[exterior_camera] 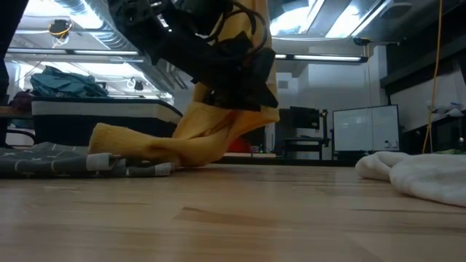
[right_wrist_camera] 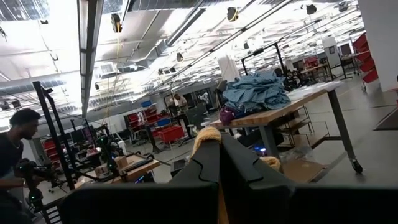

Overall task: Fold towel
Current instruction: Fold the yellow towel

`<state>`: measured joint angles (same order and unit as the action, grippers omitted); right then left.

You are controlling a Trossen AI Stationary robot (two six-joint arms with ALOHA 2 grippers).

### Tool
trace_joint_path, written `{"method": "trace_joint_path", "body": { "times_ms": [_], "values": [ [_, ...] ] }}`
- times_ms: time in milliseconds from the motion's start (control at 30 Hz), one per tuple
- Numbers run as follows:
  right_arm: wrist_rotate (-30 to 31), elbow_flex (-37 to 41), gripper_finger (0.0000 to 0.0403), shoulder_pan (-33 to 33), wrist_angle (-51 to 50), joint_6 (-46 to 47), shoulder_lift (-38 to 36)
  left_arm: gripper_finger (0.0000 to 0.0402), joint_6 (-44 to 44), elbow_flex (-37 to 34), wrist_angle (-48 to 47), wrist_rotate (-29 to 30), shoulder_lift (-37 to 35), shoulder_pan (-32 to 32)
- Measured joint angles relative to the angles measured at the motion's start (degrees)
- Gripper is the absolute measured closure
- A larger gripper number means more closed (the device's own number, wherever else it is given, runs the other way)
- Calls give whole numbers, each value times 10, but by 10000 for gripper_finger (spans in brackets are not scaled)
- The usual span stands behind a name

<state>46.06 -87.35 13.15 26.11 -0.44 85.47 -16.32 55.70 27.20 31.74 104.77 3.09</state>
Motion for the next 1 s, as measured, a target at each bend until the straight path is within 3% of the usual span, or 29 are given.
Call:
{"method": "trace_joint_path", "body": {
  "times_ms": [133,267,667,1000],
  "values": [
    [12,0,401,0,31,-33,0,316,-19,0,-21,-80,0,2],
    [15,0,401,0,48,-58,0,389,-19,0,-35,-91,0,20],
    [51,0,401,0,43,-103,-2,398,26,0,-18,-87,-11,64],
    [122,0,401,0,38,-187,-18,400,122,0,-103,-95,-128,145]
  ]
}}
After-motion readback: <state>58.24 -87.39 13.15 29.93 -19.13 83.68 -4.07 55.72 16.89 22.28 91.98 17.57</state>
